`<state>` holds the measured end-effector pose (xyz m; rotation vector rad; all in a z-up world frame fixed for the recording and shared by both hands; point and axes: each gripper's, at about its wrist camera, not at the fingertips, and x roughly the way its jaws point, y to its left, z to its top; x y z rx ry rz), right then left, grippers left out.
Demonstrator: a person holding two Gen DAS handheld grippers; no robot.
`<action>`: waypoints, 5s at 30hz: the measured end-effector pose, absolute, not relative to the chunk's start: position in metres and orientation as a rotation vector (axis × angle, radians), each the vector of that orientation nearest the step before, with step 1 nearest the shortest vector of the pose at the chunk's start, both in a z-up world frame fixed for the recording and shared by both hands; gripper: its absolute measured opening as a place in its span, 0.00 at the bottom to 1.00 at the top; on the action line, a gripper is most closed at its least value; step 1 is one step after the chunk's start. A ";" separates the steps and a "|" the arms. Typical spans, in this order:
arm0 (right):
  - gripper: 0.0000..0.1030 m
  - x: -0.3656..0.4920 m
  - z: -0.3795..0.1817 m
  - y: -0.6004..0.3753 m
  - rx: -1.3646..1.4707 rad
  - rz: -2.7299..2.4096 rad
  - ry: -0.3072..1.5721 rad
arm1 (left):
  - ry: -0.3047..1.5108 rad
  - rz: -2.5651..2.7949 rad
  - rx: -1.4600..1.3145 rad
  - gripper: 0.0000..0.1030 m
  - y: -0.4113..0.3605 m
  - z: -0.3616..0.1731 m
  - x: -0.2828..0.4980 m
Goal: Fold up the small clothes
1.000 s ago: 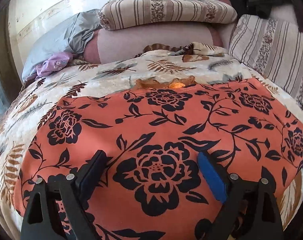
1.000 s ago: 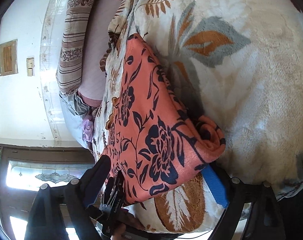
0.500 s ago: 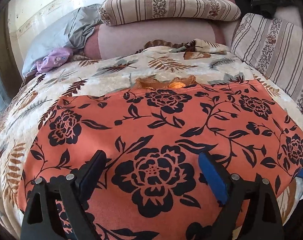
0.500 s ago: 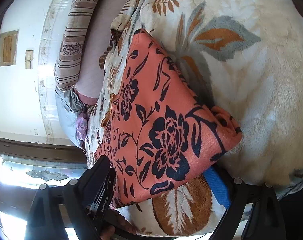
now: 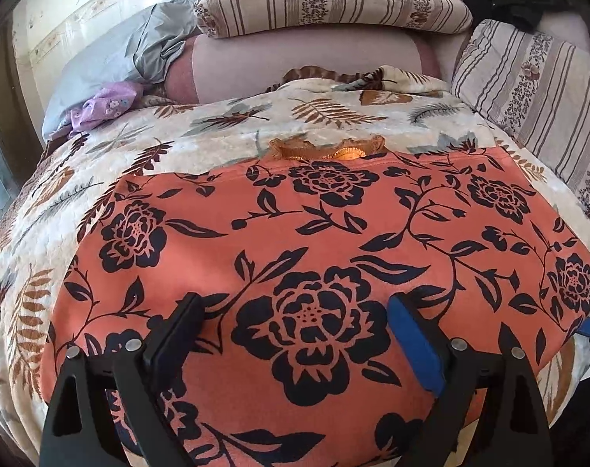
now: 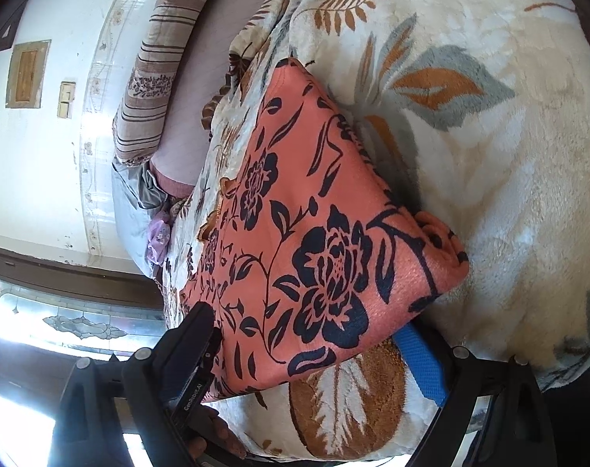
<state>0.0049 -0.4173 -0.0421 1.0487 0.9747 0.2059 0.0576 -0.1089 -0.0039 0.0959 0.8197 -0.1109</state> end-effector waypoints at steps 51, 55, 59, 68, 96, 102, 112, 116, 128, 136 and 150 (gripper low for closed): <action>0.15 0.053 0.003 -0.103 0.104 0.375 1.020 | 0.783 -0.106 -0.774 0.91 0.143 0.015 0.062; 0.14 0.060 0.028 -0.117 0.168 0.400 1.008 | 0.792 -0.273 -0.825 0.91 0.131 0.010 0.070; 0.14 0.051 0.046 -0.111 0.142 0.397 0.939 | 0.781 -0.434 -0.863 0.91 0.108 0.016 0.080; 0.14 0.018 0.037 -0.081 -0.119 0.370 0.839 | 0.962 -0.422 -0.747 0.84 0.060 0.012 0.128; 0.53 0.011 0.013 0.013 -0.116 0.526 0.821 | 0.993 -0.437 -0.510 0.11 0.133 -0.012 0.165; 0.63 -0.011 0.014 -0.004 -0.082 0.611 0.805 | 0.979 -0.394 -0.511 0.12 0.150 0.005 0.138; 0.64 -0.047 0.039 -0.100 0.139 0.511 0.762 | 1.017 -0.408 -0.449 0.49 0.110 0.020 0.106; 0.64 -0.045 0.044 -0.131 0.203 0.458 0.758 | 1.054 -0.367 -0.458 0.48 0.106 0.009 0.111; 0.64 -0.039 0.041 -0.180 0.339 0.399 0.759 | 1.134 -0.283 -0.377 0.18 0.094 0.002 0.131; 0.64 -0.031 0.039 -0.201 0.386 0.345 0.759 | 0.936 -0.204 -0.329 0.02 0.107 0.041 0.101; 0.64 -0.022 0.032 -0.205 0.413 0.326 0.781 | 0.890 -0.386 -0.506 0.42 0.111 0.064 0.105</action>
